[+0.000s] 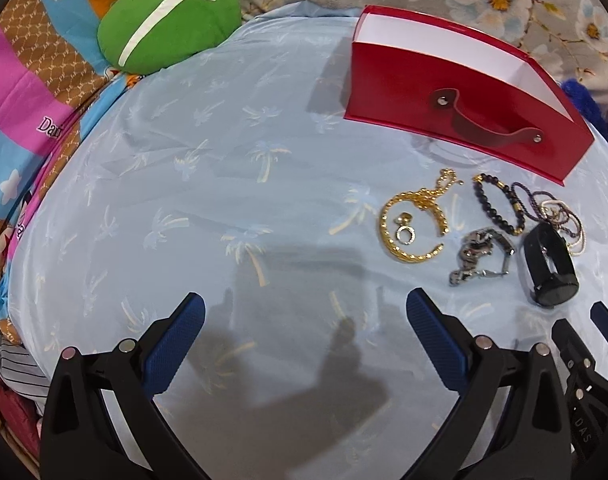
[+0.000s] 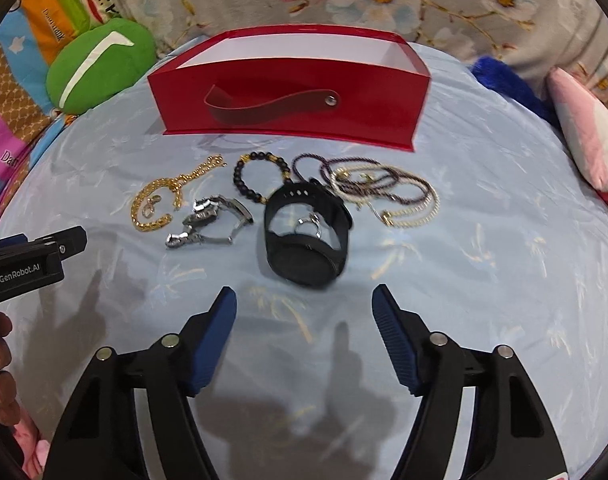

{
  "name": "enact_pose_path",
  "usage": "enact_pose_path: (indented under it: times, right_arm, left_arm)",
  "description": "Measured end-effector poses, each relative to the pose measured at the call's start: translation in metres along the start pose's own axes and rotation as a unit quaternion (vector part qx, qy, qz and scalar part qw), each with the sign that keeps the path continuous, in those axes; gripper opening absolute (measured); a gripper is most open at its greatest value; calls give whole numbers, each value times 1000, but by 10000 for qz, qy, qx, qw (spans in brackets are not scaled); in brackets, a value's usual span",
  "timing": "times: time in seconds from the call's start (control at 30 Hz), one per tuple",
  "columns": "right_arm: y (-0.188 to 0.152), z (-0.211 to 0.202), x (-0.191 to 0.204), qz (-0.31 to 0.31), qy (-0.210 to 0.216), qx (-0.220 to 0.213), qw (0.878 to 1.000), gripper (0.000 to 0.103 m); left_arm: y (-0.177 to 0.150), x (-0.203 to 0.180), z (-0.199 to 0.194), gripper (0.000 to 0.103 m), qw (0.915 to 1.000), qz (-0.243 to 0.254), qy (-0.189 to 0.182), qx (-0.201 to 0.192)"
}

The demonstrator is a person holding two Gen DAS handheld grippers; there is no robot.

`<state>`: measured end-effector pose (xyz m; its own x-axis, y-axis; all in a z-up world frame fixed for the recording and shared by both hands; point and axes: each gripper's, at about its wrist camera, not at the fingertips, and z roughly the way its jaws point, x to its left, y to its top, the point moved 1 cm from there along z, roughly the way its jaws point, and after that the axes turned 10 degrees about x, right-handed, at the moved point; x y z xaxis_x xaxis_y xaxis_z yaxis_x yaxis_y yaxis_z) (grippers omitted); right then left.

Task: Organize jewelry
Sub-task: 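Lower the right gripper onto the black smartwatch and close on its strap, then grasp the gold chain bangle with the left gripper while the right gripper holds the smartwatch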

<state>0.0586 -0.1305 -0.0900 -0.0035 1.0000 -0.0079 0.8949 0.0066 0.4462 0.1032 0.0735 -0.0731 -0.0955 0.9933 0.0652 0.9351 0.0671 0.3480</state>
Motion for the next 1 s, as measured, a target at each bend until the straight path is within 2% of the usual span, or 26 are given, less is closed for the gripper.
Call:
enact_pose_path:
  times: [0.1,0.33,0.4,0.47,0.73,0.77,0.8,0.83,1.0]
  right_arm:
    - [13,9,4,-197,1,-11,9998,60]
    - [29,28,3,-459,-191,107,9987,54]
    - [31,32,0,-455,-147,205,9986,42]
    - [31,34,-2,-423,-15,285,9987,37]
    - [27,31,-8,-279,116,375,9988,35]
    - [26,28,-11,-211,151,340,9991,28]
    - [27,25,-13,-153,178,314,9992,13]
    - [28,23,-17,-74,177,325,9993,10]
    - [27,19,-37,213,232,434,9986,10]
  left_arm:
    - [8,2,9,98,9999,17,-101,110]
    - [23,-5,25,98,9989,49,-348,298]
    - [27,-9,28,98,9989,103,-337,298]
    - [30,-12,31,98,9987,99,-366,327]
    - [39,-27,31,98,9978,228,-521,337]
    - [38,-31,29,98,9975,263,-561,339]
    - [37,-36,27,98,9969,322,-625,348]
    - [36,-40,26,98,9963,389,-685,345]
    - [34,-77,22,98,9913,981,-824,288]
